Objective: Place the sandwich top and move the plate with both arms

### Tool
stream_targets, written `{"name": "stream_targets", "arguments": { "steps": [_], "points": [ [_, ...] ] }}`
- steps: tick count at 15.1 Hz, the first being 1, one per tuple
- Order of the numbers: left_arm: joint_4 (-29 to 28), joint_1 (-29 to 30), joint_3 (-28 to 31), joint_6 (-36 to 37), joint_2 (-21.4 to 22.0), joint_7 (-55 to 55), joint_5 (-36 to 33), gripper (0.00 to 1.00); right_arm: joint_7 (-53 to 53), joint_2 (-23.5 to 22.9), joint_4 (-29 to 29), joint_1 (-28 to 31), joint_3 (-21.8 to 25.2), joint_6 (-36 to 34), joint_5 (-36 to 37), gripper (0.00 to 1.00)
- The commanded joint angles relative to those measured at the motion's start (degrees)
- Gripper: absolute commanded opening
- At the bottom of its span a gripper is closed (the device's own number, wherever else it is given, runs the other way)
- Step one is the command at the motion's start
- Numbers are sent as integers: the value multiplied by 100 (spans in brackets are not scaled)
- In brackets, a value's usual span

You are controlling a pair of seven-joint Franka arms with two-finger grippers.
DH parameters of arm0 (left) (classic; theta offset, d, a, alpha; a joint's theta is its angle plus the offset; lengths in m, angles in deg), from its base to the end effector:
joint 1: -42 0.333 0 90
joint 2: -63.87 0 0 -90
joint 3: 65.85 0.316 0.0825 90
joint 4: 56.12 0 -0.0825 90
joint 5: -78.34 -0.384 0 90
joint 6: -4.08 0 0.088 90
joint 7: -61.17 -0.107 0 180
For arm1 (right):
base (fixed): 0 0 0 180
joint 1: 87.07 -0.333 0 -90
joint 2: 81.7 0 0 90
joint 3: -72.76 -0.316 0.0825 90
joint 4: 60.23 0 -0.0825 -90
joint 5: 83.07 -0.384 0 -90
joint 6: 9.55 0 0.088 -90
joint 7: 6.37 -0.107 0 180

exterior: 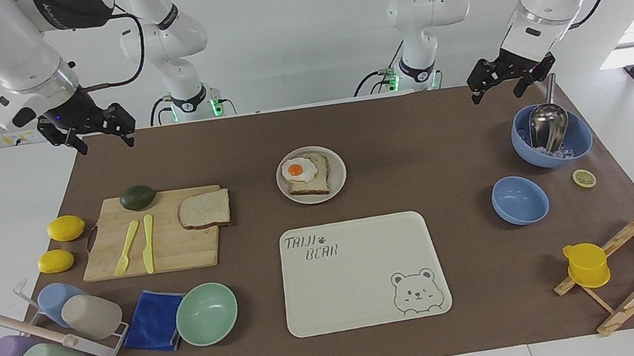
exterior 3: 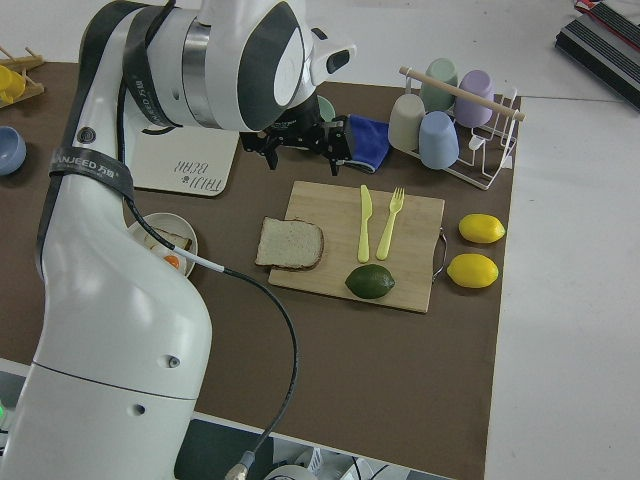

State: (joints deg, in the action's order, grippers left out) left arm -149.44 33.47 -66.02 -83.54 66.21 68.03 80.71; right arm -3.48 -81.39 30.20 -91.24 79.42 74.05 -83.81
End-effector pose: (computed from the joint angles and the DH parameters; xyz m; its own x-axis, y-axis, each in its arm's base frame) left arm 0.5296 -0.0857 0.6161 0.9974 -0.0336 -0.0631 -0.0315 -0.9989 0.0339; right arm 0.5398 -0.0221 0.6148 0.9936 0.0088 -0.1127 0.0066 -0.9998 -0.0193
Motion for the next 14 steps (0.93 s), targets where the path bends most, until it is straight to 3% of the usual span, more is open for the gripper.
{"name": "stream_targets", "arguments": {
  "steps": [1,14],
  "points": [
    [-29,45,-19,61,65,-36,-69,100,-104,84,97,4,-33,104,48,100],
    [-29,45,-19,61,65,-36,-69,100,-87,110,158,92,12,245,30,100]
  ]
}}
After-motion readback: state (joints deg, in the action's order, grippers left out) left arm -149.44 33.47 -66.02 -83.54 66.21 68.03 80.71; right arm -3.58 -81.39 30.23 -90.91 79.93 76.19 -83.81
